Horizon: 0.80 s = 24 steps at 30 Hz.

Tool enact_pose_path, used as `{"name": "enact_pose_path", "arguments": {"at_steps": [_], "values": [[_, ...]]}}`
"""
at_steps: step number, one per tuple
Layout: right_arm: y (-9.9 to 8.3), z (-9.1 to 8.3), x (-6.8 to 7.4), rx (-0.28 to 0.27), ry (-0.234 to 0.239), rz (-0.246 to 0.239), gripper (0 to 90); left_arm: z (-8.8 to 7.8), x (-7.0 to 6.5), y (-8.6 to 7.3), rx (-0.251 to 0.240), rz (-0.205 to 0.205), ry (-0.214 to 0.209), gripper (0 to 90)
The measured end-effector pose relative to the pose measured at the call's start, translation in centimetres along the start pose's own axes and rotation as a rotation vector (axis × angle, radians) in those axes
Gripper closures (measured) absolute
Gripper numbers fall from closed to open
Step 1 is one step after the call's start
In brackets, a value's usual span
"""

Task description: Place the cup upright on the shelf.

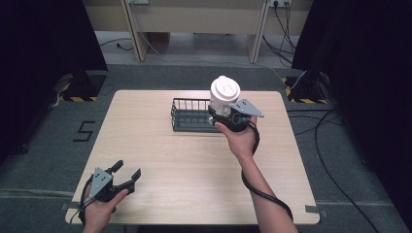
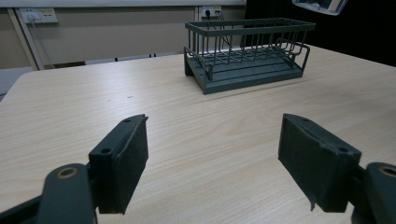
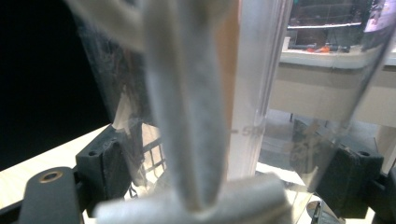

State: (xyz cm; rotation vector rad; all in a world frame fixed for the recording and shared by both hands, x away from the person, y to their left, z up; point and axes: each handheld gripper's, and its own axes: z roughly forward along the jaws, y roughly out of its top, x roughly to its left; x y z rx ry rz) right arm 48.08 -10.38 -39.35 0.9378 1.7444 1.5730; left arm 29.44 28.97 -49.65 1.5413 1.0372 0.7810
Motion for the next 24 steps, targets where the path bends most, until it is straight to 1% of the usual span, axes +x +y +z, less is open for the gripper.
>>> {"name": "enact_pose_path", "arguments": {"at_steps": [9, 16, 24], "values": [[0.2, 0.9, 0.1, 0.008, -0.002, -0.003, 18.0, 0.0, 0.0, 0.0, -0.004, -0.003, -0.001, 23.7], [0.1, 1.6, 0.1, 0.026, -0.005, 0.001, 18.1, 0.0, 0.0, 0.0, -0.007, -0.005, -0.001, 23.7], [0.5, 2.3, 0.0, 0.035, -0.005, -0.013, 18.1, 0.0, 0.0, 0.0, -0.008, -0.005, -0.001, 23.7]]}}
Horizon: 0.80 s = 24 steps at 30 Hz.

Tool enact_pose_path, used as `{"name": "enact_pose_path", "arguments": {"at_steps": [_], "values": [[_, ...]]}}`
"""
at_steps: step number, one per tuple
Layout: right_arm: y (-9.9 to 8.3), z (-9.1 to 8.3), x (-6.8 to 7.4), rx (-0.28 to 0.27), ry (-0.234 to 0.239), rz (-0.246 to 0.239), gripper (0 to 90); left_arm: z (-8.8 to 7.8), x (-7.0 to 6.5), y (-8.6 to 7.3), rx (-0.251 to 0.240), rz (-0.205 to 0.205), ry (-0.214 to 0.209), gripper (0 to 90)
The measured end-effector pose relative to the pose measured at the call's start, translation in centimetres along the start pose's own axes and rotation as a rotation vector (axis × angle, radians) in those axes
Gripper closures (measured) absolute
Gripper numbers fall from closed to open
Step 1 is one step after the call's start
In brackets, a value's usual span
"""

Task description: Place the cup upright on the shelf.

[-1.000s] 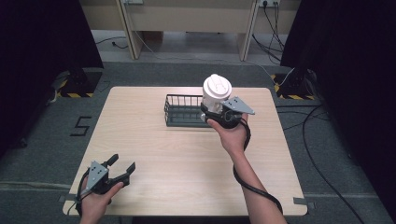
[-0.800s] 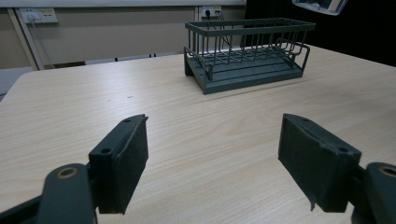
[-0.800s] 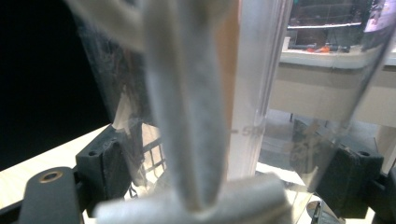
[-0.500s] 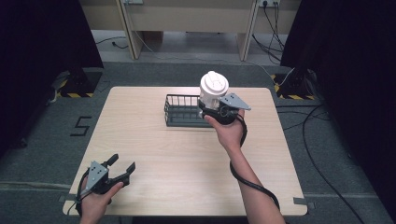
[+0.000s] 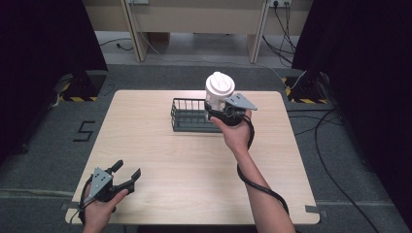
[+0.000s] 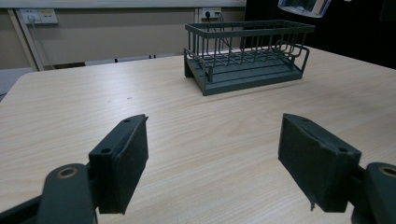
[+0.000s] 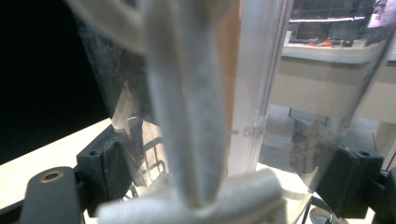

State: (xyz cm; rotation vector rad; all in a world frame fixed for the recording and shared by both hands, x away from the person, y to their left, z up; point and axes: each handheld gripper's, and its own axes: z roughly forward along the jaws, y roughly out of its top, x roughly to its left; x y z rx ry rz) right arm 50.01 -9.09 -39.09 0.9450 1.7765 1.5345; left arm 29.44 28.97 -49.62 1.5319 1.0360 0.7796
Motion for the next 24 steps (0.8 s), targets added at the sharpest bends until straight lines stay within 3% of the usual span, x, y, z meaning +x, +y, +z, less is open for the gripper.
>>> {"name": "enact_pose_path", "arguments": {"at_steps": [24], "values": [[1.4, 2.7, 0.1, 0.015, -0.007, -0.003, 18.1, 0.0, 0.0, 0.0, -0.004, -0.006, -0.002, 23.7]]}}
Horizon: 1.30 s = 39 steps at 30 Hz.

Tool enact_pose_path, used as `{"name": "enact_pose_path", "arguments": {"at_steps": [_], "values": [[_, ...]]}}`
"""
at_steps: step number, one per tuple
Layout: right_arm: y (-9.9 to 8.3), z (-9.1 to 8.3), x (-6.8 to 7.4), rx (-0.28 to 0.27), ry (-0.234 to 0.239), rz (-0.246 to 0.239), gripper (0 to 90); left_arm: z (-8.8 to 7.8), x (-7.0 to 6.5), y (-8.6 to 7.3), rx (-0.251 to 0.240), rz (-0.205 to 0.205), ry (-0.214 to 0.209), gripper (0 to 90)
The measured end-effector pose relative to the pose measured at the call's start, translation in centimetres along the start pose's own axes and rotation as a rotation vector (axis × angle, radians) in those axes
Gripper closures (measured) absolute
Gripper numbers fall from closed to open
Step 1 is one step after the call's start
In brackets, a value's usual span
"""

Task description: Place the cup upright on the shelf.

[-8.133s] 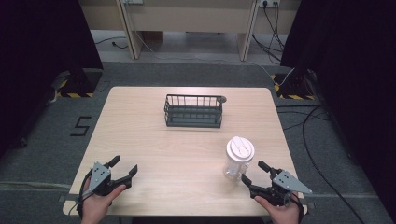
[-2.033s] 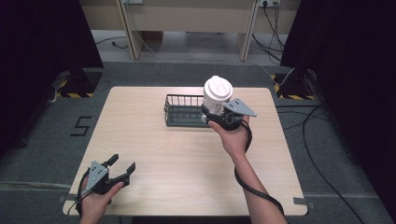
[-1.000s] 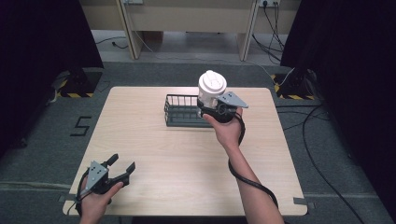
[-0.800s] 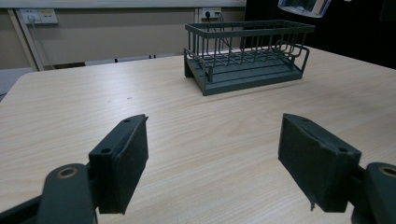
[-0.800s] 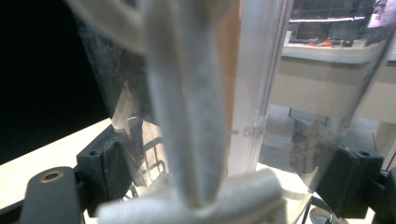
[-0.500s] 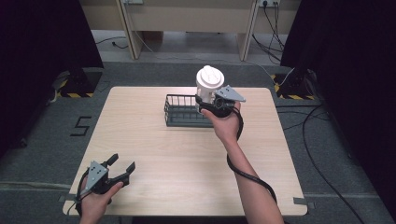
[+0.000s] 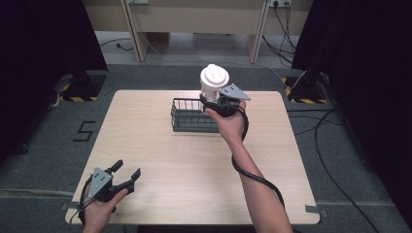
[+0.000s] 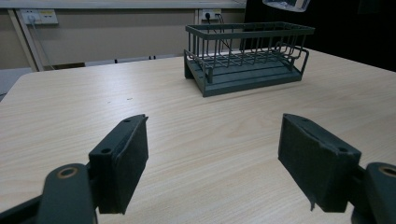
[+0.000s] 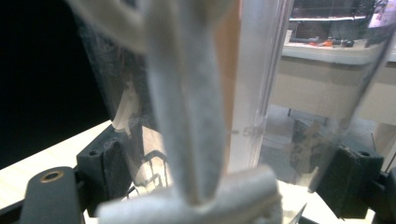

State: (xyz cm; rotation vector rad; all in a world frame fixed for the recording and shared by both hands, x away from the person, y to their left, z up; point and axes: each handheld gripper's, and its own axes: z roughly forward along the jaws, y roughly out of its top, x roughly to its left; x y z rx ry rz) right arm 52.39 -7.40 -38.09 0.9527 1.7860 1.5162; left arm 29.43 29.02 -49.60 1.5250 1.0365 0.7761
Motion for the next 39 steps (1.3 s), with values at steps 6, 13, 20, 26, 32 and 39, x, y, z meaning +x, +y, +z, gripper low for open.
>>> {"name": "enact_pose_path", "arguments": {"at_steps": [6, 13, 20, 26, 32, 39], "values": [[-0.2, 0.9, 0.1, 0.014, -0.009, 0.004, 18.1, 0.0, 0.0, 0.0, -0.003, 0.0, -0.001, 23.8], [-0.7, 2.0, 0.0, 0.033, -0.016, 0.011, 18.0, 0.0, 0.0, 0.0, -0.004, 0.0, -0.003, 24.1], [-1.3, 2.8, -0.1, 0.052, -0.028, 0.027, 18.0, 0.0, 0.0, 0.0, -0.003, -0.001, -0.004, 24.1], [-1.2, 3.5, -0.2, 0.058, -0.038, 0.032, 18.0, 0.1, -0.1, 0.0, -0.006, -0.002, -0.007, 24.3], [-1.2, 4.1, -0.1, 0.069, -0.047, 0.036, 17.9, 0.1, -0.2, 0.0, -0.006, 0.001, -0.009, 24.3], [-1.3, 4.9, -0.1, 0.082, -0.06, 0.037, 17.9, 0.1, -0.2, 0.0, -0.007, 0.0, -0.012, 24.4]]}}
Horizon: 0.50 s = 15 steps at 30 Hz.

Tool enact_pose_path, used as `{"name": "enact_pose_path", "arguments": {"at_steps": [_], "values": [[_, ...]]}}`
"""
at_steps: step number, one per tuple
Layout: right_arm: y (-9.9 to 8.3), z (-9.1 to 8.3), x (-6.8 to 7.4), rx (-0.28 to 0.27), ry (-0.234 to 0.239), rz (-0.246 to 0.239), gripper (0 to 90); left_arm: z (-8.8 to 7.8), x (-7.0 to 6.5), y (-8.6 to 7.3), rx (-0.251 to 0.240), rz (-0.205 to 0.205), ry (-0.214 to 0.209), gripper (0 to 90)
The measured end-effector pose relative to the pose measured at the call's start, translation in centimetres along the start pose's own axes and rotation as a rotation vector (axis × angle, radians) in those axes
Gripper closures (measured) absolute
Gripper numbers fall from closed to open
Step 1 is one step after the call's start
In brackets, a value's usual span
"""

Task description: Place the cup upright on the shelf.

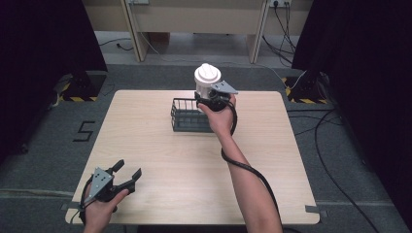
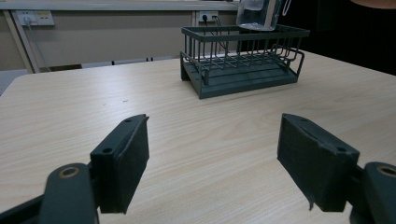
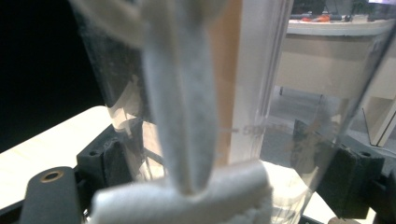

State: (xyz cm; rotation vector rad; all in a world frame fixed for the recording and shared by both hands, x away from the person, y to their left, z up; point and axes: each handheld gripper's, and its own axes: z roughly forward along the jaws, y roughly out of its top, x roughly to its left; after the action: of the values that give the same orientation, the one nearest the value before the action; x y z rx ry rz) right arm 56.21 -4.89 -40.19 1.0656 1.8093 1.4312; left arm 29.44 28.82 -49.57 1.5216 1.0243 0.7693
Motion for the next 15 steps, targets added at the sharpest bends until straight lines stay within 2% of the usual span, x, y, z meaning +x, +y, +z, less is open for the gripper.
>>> {"name": "enact_pose_path", "arguments": {"at_steps": [15], "values": [[-0.77, 1.08, 0.17, 0.034, -0.015, 0.009, 17.9, 0.08, -0.12, 0.01, -0.001, -0.001, -0.008, 24.6]]}}
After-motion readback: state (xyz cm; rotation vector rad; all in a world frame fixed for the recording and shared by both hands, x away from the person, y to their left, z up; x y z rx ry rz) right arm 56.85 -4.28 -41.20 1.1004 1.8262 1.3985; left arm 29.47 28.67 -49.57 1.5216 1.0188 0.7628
